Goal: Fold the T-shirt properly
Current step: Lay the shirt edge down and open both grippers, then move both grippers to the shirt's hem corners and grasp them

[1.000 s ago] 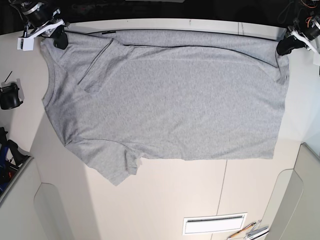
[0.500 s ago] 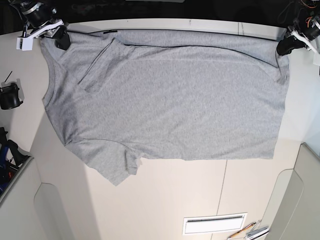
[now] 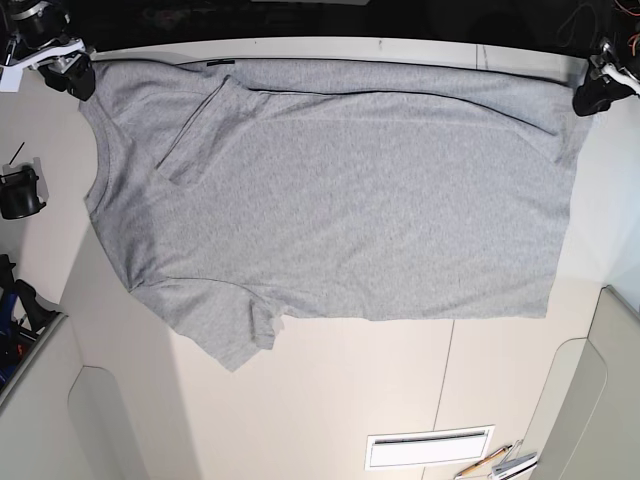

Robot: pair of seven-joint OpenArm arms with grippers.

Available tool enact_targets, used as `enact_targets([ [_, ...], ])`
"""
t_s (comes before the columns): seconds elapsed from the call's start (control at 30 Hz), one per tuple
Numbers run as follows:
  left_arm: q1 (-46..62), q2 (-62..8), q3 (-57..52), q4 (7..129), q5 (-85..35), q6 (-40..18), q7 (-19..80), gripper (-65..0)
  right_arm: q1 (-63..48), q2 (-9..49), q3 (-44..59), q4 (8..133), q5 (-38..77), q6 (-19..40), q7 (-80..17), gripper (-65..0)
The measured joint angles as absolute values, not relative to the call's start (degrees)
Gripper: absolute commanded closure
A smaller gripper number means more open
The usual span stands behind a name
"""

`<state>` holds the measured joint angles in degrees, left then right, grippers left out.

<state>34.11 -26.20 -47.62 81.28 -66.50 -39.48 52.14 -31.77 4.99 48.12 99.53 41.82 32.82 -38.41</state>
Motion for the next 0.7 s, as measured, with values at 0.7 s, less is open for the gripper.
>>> enact_targets([
  [0.7, 32.77, -28.93, -52.27, 87.29, -67.92, -39.51, 51.57, -36.3, -16.95, 12.71, 49.28, 99.53, 41.52, 32.71, -37.65, -33.4],
])
